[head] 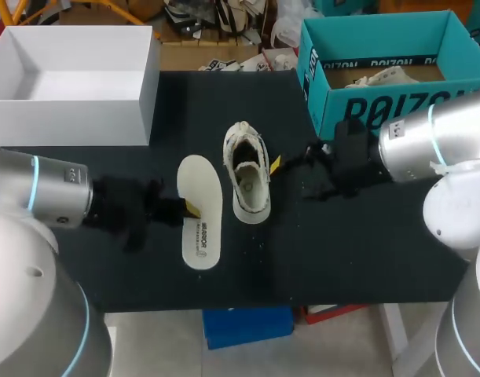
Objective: Take the shoe out of the shoebox, open the shoe tongue, remove and reinsert the insole, then place the shoe into the shoebox
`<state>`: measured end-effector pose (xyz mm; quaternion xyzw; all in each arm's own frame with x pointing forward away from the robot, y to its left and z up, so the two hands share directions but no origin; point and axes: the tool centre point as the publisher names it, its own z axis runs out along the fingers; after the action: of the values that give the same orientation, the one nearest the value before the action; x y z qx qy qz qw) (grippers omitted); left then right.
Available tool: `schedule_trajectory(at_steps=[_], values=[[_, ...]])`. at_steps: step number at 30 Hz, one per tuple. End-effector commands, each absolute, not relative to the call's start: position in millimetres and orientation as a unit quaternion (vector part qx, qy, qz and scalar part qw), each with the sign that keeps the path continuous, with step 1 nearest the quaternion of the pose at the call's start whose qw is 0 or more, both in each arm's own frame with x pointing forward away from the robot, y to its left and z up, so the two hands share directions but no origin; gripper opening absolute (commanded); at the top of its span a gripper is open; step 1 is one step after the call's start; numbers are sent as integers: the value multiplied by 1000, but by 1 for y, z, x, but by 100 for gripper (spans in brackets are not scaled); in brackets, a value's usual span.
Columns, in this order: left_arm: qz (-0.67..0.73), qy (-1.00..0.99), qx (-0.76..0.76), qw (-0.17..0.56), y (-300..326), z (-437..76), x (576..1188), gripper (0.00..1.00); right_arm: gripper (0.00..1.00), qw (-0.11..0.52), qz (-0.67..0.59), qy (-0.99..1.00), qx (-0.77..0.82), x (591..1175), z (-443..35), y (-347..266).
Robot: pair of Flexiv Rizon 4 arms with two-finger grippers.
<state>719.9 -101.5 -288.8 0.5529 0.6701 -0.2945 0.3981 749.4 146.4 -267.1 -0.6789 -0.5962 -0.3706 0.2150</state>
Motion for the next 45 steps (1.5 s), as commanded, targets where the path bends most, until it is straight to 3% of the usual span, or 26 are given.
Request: schedule_trajectory(at_steps=[1, 12, 25, 36, 38, 41, 45], values=[[-274, 685, 567, 366, -100, -285, 723, 0, 100, 205, -355, -601, -686, 750, -262, 144], [-273, 686, 570, 360, -101, -285, 722, 0, 100, 195, -355, -595, -694, 747, -264, 138], [-297, 680, 597, 306, -116, -299, 718, 0, 100, 87, -365, -663, -648, 703, -253, 94], [-318, 704, 586, 244, -125, -312, 721, 0, 100, 87, -365, -663, -648, 703, -253, 94], [-323, 699, 590, 243, -127, -312, 721, 0, 100, -58, -320, -722, -611, 704, -255, 95], [-321, 697, 594, 243, -127, -312, 721, 0, 100, -223, -298, -778, -506, 698, -259, 101], [-322, 696, 595, 241, -128, -312, 722, 0, 100, -223, -298, -778, -506, 698, -259, 101]])
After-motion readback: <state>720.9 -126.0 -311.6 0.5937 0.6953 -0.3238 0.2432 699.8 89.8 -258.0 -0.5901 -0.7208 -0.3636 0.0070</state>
